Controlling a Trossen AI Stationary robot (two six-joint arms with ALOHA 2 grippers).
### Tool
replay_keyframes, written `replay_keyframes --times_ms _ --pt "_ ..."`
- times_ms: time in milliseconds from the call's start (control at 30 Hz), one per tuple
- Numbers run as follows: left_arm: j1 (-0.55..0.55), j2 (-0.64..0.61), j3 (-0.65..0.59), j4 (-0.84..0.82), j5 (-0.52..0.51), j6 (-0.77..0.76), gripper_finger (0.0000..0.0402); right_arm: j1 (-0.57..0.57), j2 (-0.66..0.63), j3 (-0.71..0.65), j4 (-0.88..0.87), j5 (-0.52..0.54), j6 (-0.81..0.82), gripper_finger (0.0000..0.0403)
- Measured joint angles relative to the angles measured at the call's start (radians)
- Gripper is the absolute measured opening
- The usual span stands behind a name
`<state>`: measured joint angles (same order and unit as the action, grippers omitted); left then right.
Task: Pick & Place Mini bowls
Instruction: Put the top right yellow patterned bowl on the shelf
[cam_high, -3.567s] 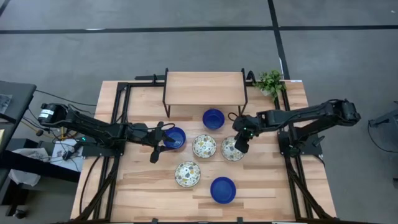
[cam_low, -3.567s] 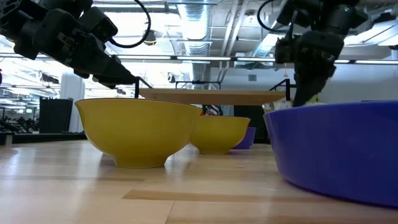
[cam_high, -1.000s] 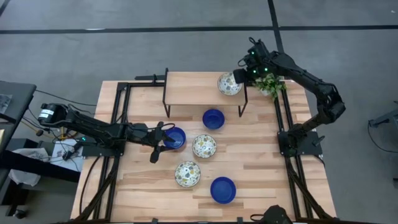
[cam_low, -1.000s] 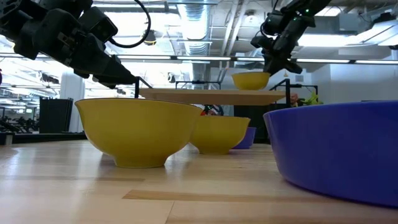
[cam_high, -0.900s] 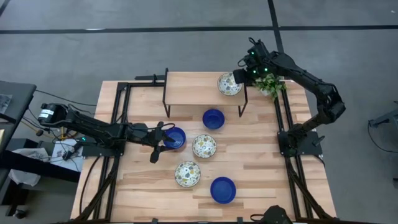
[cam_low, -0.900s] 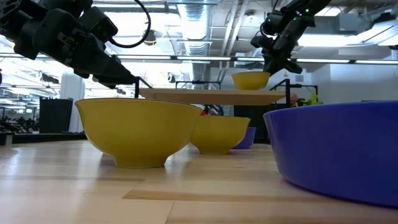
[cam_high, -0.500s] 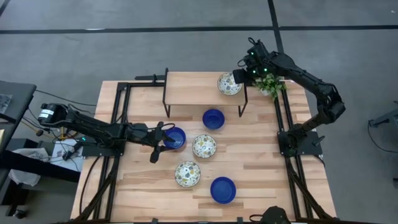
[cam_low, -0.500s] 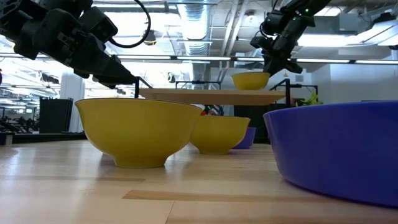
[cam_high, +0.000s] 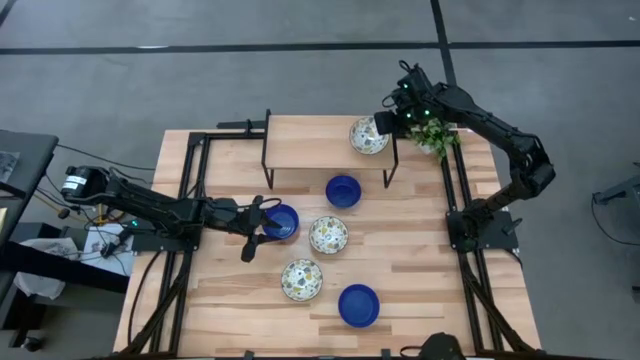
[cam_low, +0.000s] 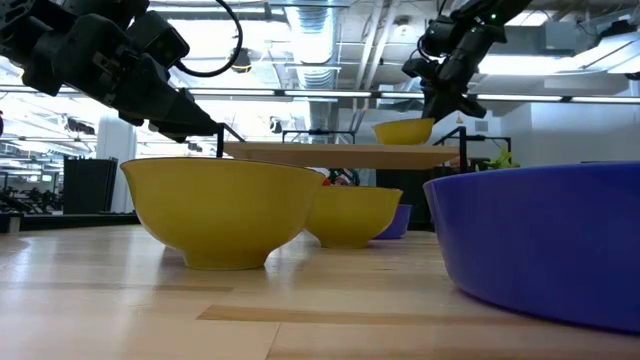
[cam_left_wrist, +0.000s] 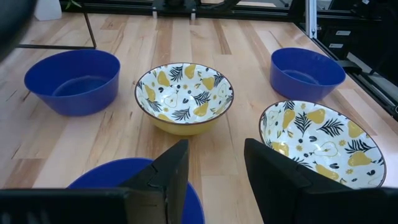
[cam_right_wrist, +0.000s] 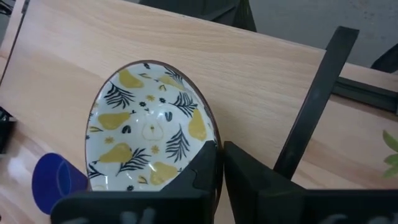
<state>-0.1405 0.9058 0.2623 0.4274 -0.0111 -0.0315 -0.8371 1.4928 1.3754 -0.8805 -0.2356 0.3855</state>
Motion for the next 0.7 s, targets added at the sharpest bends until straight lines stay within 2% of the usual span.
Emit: replay_keyframes --times_ms 300,700 --pt "0.0 0.0 0.0 0.0 0.0 0.0 0.0154 0.019 0.0 0.0 0.002 0.011 -0.001 0.0034" --pt "0.0 0.0 0.0 0.0 0.0 0.0 0.0154 0.024 0.0 0.0 0.004 0.084 -0.061 0.0057"
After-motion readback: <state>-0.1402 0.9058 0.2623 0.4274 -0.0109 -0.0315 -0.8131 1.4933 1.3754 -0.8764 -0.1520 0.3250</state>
